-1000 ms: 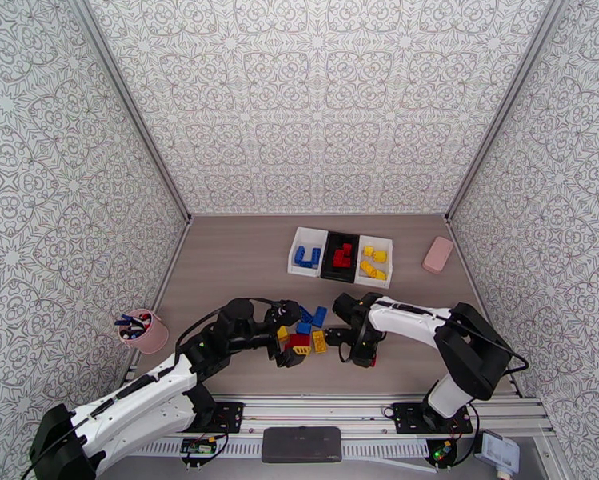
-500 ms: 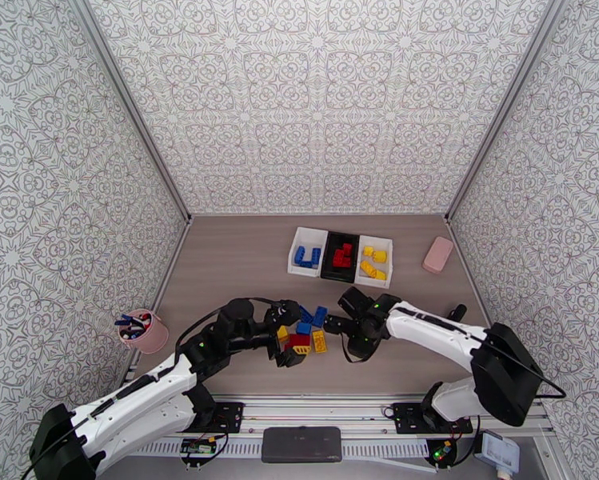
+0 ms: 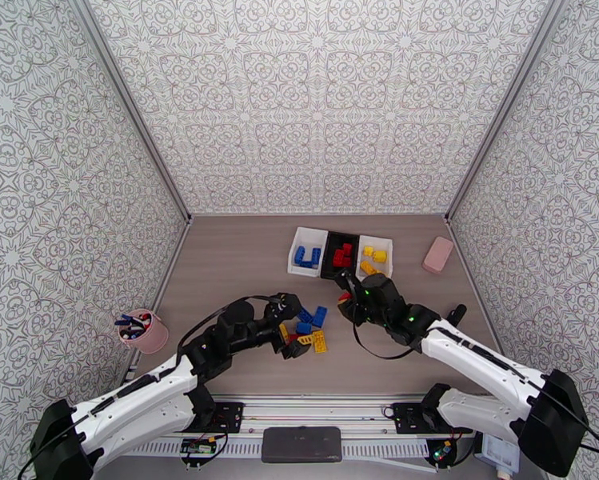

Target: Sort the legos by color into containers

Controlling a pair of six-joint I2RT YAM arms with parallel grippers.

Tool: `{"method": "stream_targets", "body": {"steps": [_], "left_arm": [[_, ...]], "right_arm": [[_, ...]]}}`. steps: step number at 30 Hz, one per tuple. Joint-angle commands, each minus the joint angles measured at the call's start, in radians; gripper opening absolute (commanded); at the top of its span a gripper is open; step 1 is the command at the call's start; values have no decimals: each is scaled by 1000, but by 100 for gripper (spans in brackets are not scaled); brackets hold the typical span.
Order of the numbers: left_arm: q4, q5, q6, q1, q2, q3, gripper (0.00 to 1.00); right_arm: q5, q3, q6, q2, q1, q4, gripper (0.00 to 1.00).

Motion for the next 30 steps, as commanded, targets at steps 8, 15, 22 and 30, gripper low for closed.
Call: {"method": "stream_targets", "body": {"steps": [8, 15, 22, 30], "left_arm": [[109, -96, -44, -17, 37, -32, 100], [107, -94, -44, -14, 51, -33, 100], [99, -98, -43, -8, 45, -38, 100], [100, -100, -56, 1, 51, -36, 100]], "right_arm": [[92, 107, 231, 187, -131, 248, 3], [122, 284, 259, 428, -198, 270, 0], [99, 487, 256, 680, -240, 293, 0], [62, 643, 232, 884, -260, 335, 5]]}}
